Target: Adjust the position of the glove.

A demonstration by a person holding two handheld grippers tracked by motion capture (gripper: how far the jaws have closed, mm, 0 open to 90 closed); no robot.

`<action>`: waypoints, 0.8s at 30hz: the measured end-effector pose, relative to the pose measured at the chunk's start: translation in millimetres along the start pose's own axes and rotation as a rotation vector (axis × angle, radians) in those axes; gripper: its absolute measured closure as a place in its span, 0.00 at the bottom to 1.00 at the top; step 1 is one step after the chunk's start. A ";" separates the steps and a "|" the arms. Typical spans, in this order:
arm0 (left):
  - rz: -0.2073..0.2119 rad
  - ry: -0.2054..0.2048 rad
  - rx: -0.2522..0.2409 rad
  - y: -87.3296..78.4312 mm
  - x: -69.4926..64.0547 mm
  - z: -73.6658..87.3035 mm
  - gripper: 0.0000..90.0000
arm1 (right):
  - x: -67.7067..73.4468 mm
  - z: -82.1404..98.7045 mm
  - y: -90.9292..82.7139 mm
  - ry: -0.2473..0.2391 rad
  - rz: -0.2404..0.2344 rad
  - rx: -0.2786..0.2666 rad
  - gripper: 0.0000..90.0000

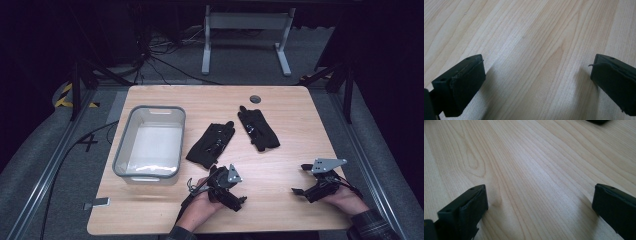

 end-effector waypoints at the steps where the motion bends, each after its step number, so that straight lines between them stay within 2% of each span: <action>1: 0.000 0.000 0.000 0.0 0.0 0.0 0.00 | 0.0 0.0 0.0 0.000 0.000 0.000 0.01; 4: -0.001 -0.001 0.000 0.0 -0.1 0.0 0.00 | -0.4 -0.2 -0.7 -0.007 -0.005 -0.001 0.04; 7: 0.000 0.000 0.000 0.1 0.0 -0.1 0.00 | -1.6 -1.6 -3.6 -0.015 -0.014 -0.004 0.17; 8: 0.000 0.000 0.000 0.1 0.0 -0.1 0.00 | -1.6 -1.6 -3.6 -0.015 -0.014 -0.004 0.17; 9: -0.001 0.000 0.000 0.1 0.0 -0.1 0.00 | -2.2 -2.3 -4.8 -0.017 -0.018 -0.003 0.21; 12: 0.000 0.000 0.000 0.1 0.0 -0.1 0.00 | -4.7 -5.8 -5.2 -0.001 -0.022 0.004 0.25; 15: -0.001 -0.001 0.000 0.0 -0.1 0.0 0.00 | -5.9 -16.2 -5.7 -0.010 -0.021 -0.011 0.39; 17: -0.001 -0.001 0.000 0.0 -0.1 0.0 0.00 | -7.6 -21.0 -4.9 -0.016 -0.011 -0.020 0.46; 18: -0.001 -0.001 0.000 0.0 -0.1 0.0 0.00 | -7.6 -21.0 -4.9 -0.016 -0.011 -0.020 0.46; 19: -0.002 -0.001 0.000 0.0 -0.1 0.0 0.00 | -10.0 -25.7 -4.5 -0.011 -0.017 -0.032 0.56; 20: -0.002 -0.002 0.000 0.0 -0.1 0.0 0.00 | -10.0 -25.7 -4.5 -0.011 -0.017 -0.032 0.56; 23: -0.003 -0.002 0.001 -0.1 -0.1 0.1 0.00 | -14.0 -34.9 -5.3 -0.012 -0.023 -0.047 0.73; 24: -0.003 -0.002 0.001 -0.1 -0.1 0.1 0.00 | -14.0 -34.9 -5.3 -0.012 -0.023 -0.047 0.73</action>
Point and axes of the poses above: each handheld gripper's, and its own axes: y roughly forward along the jaws, z roughly out of its underside, x roughly to its left, the point moved 3 cm from there along y, roughly forward along the jaws, and after that the axes turned 4 degrees about y, right-handed, at the moved point
